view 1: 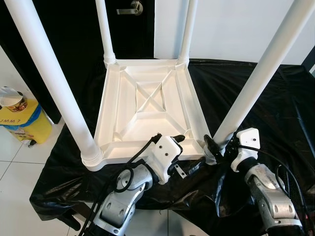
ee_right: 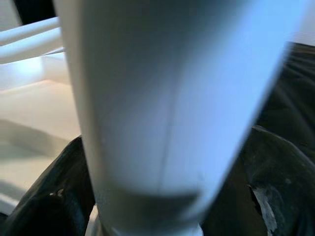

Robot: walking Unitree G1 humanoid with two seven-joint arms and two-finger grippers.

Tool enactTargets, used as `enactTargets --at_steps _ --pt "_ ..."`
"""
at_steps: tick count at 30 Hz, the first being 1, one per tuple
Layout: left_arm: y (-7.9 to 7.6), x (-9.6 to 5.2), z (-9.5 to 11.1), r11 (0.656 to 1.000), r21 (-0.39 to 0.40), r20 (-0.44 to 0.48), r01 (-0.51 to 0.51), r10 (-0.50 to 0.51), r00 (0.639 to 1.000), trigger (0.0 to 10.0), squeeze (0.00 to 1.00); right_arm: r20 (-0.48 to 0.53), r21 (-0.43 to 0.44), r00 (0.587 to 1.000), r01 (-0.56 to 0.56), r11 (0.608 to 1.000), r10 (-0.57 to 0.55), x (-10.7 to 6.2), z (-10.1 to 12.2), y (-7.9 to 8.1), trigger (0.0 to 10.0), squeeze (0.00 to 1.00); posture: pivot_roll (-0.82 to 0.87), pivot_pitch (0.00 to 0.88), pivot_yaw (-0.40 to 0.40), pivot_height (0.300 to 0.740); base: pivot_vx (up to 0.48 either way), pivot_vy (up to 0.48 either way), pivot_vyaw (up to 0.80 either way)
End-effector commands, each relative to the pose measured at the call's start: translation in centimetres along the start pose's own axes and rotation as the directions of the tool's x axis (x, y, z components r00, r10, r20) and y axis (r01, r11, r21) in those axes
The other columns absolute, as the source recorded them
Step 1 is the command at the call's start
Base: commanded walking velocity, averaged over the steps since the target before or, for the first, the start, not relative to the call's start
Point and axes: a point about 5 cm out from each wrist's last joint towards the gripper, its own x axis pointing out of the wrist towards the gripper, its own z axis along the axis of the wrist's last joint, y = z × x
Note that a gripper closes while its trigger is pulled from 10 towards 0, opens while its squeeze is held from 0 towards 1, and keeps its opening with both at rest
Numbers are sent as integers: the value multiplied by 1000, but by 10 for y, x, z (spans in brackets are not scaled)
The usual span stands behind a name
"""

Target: Building children table

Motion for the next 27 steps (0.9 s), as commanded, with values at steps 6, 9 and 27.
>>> enactTargets --at_steps 6,9,27 --pt "2 2 -1 1000 13 -17 -14 15 1000 10000 0 -2 -34 994 -106 994 106 13 0 2 10000 0 -12 28 -39 740 0 0 0" --pt "1 2 -1 1000 18 -20 -13 13 1000 10000 0 -5 -40 989 -148 988 148 18 -1 7 9137 0 -7 28 -44 740 0 0 0" --pt "0 1 -3 999 18 -26 -29 30 999 10000 0 -28 20 991 -134 991 134 20 -14 9 10000 0 0 34 -59 740 0 0 0"
